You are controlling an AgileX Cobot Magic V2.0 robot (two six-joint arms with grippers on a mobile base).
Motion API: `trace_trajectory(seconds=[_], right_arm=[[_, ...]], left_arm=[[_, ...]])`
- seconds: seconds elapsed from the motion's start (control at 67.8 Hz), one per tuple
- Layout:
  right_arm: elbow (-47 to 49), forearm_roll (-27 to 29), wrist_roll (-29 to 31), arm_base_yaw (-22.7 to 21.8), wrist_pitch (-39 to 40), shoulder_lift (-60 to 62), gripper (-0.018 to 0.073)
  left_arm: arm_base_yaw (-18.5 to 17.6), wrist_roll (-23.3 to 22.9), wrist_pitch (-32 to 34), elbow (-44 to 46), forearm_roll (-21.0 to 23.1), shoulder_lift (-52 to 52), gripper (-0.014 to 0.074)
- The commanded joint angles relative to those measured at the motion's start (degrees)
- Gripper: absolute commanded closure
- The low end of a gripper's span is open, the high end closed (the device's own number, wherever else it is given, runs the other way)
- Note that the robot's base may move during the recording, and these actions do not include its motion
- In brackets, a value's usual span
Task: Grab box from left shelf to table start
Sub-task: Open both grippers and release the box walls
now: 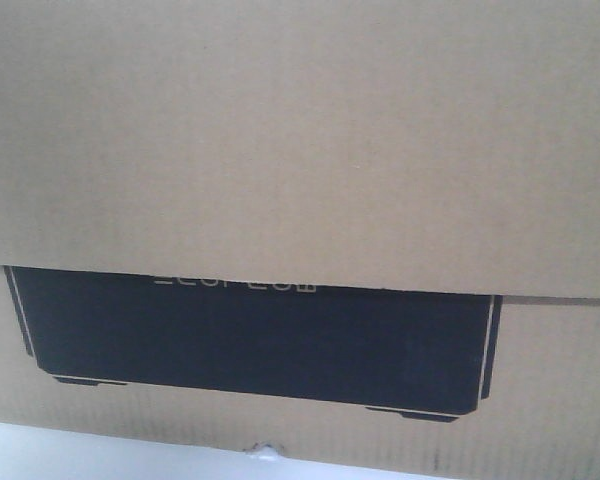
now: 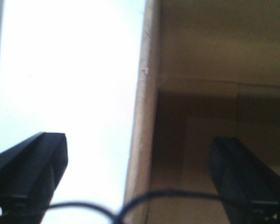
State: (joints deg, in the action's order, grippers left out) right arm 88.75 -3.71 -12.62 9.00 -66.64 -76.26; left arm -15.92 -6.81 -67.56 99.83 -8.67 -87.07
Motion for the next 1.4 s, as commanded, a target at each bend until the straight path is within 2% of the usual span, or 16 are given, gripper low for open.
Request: trace_trajectory(seconds=[0.0,0.103,0.221,0.295,0.324,0.354,0.531,0.767,0.973,1.106,1.224,1.386], right_arm=[[2.19,-2.26,-0.02,-0.03,4.41,6.43,-0.0043],[2.19,-3.69,-0.02,-0.03,4.66,10.99,0.0062],[-0.07,-5.21,0.48,-0.03,5.69,16.27,0.0298],[-3.54,-5.27,1.52,-0.03,7.29,19.95,0.0484],[-5.51,-5.27,1.87,-0.03,8.23,21.42,0.0516],[-7.16,-5.27,1.93,-0.03,8.89,22.85,0.0507],[-21.18,-6.10,2.74,-0.03,15.56,33.34,0.0506],[-44.12,-7.30,2.74,-0.03,28.17,49.66,0.0506],[-56.83,-7.30,2.74,-0.03,33.75,62.69,0.0506],[-62.39,-7.30,2.74,-0.03,35.67,68.76,0.0506],[-64.99,-7.30,2.74,-0.03,36.18,70.73,0.0506],[-65.11,-7.30,2.69,-0.03,37.10,70.63,0.0506]], left_arm=[[-0.23,0.26,1.74,2.12,-1.67,6.79,0.0174],[-0.23,0.26,1.96,1.35,-1.67,12.56,0.0317],[-0.23,0.26,3.51,-1.96,-1.67,18.43,0.0490],[-0.23,0.26,6.13,-6.66,-1.67,22.94,0.0616],[-0.23,0.26,7.58,-9.07,-1.67,24.90,0.0665],[-0.23,0.26,8.99,-11.12,-1.67,26.91,0.0701],[-0.23,0.26,21.24,-27.02,-1.52,37.89,0.0696],[-0.23,0.26,42.28,-53.63,-1.63,54.26,0.0696],[-0.23,0.26,54.84,-71.94,-0.78,65.41,0.0696],[-0.23,0.26,62.77,-80.25,-0.51,71.06,0.0696],[-0.23,0.26,68.24,-83.92,-0.40,73.67,0.0696],[-0.23,0.26,68.91,-84.45,-0.40,74.03,0.0696]])
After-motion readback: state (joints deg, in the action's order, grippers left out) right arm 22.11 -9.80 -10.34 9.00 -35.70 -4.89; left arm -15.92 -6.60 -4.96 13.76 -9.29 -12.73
